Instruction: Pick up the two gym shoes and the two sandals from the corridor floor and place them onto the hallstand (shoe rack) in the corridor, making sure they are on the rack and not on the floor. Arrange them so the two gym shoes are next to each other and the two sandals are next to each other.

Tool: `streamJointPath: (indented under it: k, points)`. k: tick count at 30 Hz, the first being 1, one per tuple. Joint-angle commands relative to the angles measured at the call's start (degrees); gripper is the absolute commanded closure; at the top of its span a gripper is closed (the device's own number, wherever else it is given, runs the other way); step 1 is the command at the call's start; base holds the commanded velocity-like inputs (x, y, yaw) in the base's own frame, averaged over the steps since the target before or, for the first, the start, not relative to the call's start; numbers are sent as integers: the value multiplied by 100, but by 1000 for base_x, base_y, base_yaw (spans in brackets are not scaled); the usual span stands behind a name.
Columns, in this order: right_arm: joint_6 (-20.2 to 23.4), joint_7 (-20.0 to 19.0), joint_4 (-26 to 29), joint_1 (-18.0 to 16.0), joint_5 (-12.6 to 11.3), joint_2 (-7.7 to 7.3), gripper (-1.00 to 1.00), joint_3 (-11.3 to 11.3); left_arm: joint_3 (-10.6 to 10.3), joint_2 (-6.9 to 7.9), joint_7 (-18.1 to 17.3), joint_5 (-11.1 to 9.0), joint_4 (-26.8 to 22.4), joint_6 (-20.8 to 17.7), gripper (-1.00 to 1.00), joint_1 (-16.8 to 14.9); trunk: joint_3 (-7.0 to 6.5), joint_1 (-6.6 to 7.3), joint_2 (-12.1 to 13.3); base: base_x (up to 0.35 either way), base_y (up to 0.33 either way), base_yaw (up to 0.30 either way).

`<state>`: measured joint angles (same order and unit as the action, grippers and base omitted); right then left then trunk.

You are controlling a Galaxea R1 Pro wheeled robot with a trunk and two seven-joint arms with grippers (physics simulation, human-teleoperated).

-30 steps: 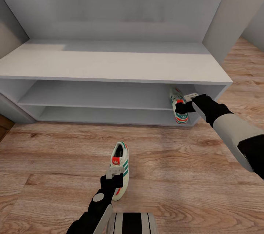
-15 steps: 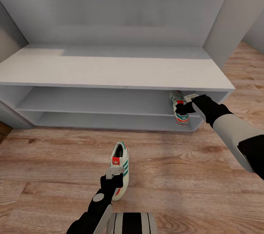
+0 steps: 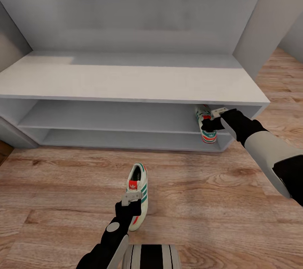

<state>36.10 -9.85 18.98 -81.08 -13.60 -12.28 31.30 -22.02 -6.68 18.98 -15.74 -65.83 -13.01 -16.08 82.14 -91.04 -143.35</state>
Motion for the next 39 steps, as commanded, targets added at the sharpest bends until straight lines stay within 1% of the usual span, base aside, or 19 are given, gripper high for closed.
streamJointPath:
  k: [1,29,34,39]
  points:
    - [-3,0,9,4,24,-1,100,-21,-2,0,0,0,0,0,100,-1,1,-83,1,1,0,0]
    - [-66,-4,22,59,14,-9,100,-26,2,0,0,0,0,0,100,-1,1,-83,1,0,0,0]
    - [-92,-2,23,69,8,-34,100,-24,4,0,0,0,0,0,100,-1,1,-83,1,0,0,0]
    - [-109,-9,28,73,-4,-99,100,-26,5,0,0,0,0,0,100,-1,1,-83,1,0,0,0]
